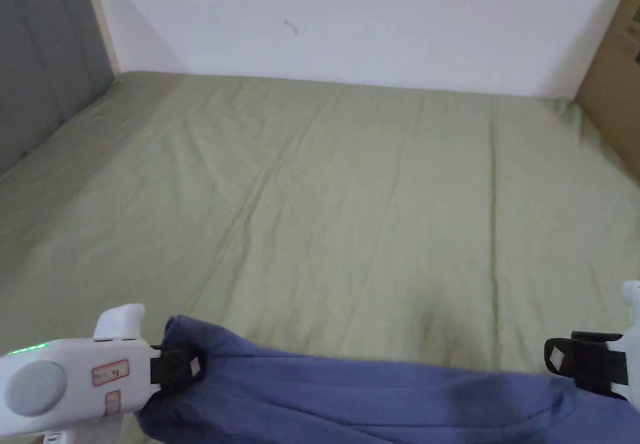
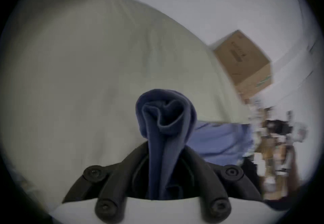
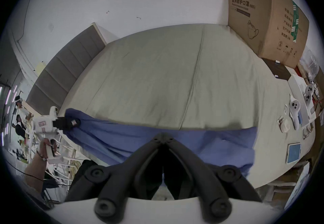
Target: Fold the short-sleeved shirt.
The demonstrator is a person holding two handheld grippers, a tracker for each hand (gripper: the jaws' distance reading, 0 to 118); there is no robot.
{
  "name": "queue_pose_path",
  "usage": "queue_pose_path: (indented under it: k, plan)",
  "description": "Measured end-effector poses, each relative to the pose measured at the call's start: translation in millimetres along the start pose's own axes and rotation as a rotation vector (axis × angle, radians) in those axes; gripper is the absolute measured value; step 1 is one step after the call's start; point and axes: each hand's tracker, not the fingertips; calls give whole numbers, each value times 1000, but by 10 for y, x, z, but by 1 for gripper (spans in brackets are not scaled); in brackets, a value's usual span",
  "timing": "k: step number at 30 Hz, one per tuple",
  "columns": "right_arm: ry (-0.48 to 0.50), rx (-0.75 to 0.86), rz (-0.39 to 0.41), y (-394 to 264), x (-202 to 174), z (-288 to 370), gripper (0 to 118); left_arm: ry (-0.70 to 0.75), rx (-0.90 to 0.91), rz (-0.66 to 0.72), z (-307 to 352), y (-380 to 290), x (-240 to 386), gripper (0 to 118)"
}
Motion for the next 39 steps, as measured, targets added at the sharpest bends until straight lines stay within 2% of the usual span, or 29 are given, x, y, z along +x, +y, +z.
queue_pose_path:
  k: [2, 3, 6, 11, 13, 14, 16, 17, 18, 22, 23, 24, 26, 27, 28, 32, 38, 39]
  plan:
    - [11, 2, 3, -27, 9, 25, 0, 238, 21, -105, 109, 38, 116, 4]
    - [18, 0, 3, -38, 19, 39, 0, 262, 25, -146, 133, 30, 211, 4]
    - [26, 8, 1, -84, 65, 108, 0, 114, 7, -129, 122, 56, 515, 4]
    - [32, 24, -14, -156, 178, 267, 0, -154, -117, -120, -305, 1, 1357, 4]
    - [26, 28, -20, -196, 236, 316, 0, -229, -183, -98, -545, -51, 1654, 9]
    - [23, 29, -24, -217, 270, 339, 0, -259, -215, -85, -675, -84, 1783, 19]
    - [16, 27, -36, -258, 335, 373, 0, -312, -278, -78, -898, -171, 1993, 72]
    - [12, 28, -45, -276, 369, 392, 0, -337, -316, -86, -992, -208, 2078, 93]
    - [9, 28, -54, -290, 403, 409, 0, -349, -330, -81, -1045, -235, 2131, 103]
    - [9, 37, -85, -326, 512, 437, 0, -359, -289, -86, -960, -202, 2127, 102]
    - [8, 37, -88, -330, 535, 426, 0, -359, -228, -92, -835, -166, 2087, 97]
    - [7, 36, -90, -333, 548, 406, 0, -367, -189, -90, -746, -130, 2006, 75]
    - [-1, 36, -95, -340, 575, 372, 0, -340, -172, -90, -614, -72, 1851, 13]
    - [0, 34, -98, -337, 586, 357, 0, -294, -163, -96, -565, -53, 1798, 3]
    - [6, 31, -102, -332, 578, 339, 0, -246, -154, -112, -541, -69, 1747, 2]
    - [13, 28, -99, -314, 555, 303, 0, -241, -264, -109, -754, -186, 1708, 2]
    - [21, 30, -104, -321, 541, 319, 0, -281, -464, -154, -1346, -569, 2143, 2]
    - [15, 26, -104, -330, 545, 310, 0, -274, -431, -163, -1364, -601, 2208, 2]
